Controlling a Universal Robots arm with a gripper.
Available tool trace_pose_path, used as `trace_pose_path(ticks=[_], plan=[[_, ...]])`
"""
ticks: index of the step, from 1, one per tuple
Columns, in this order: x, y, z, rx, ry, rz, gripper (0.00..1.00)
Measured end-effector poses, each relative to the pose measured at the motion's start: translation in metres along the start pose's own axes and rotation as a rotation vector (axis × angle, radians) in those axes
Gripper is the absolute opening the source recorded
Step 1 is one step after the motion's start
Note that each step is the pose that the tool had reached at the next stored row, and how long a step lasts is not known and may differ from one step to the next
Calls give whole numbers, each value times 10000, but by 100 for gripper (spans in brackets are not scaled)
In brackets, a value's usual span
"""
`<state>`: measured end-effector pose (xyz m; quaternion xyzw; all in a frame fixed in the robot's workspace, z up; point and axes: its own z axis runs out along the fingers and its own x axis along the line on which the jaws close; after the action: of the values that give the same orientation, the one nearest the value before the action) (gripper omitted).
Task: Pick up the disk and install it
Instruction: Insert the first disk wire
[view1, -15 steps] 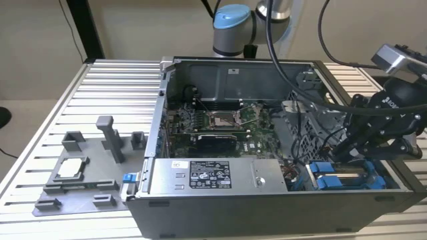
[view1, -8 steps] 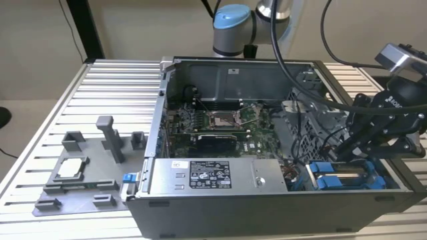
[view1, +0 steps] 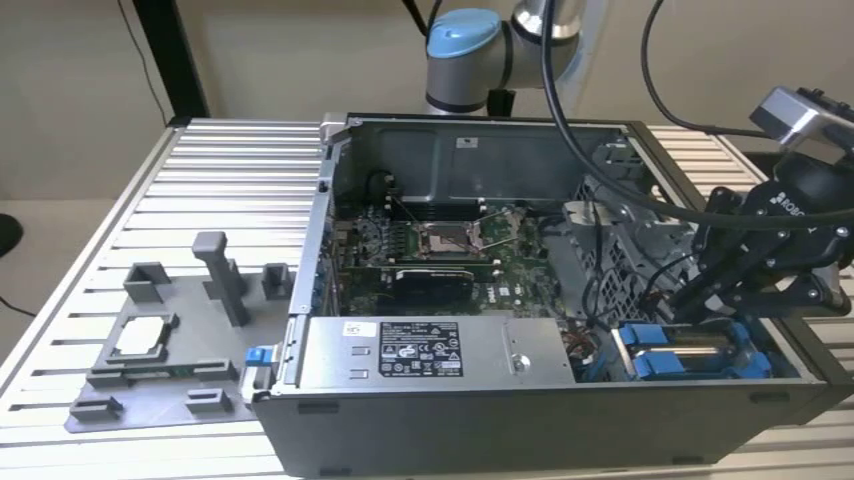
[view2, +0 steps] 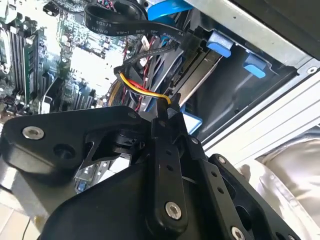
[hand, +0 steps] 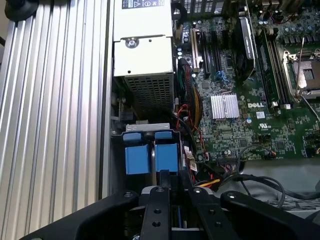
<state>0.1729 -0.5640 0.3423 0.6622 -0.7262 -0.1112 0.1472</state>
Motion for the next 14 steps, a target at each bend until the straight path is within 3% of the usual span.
trace_pose_path(ticks=[6,7,10,13,14], plan=[[-4,0,2,-3,-25,-9,0],[-4,0,2,-3,-26,-10,100],[-6,2,-2,2,-6,-2,100],[1,41,-99,48,-8,-1,100],[1,45,-104,137,-18,3,100]])
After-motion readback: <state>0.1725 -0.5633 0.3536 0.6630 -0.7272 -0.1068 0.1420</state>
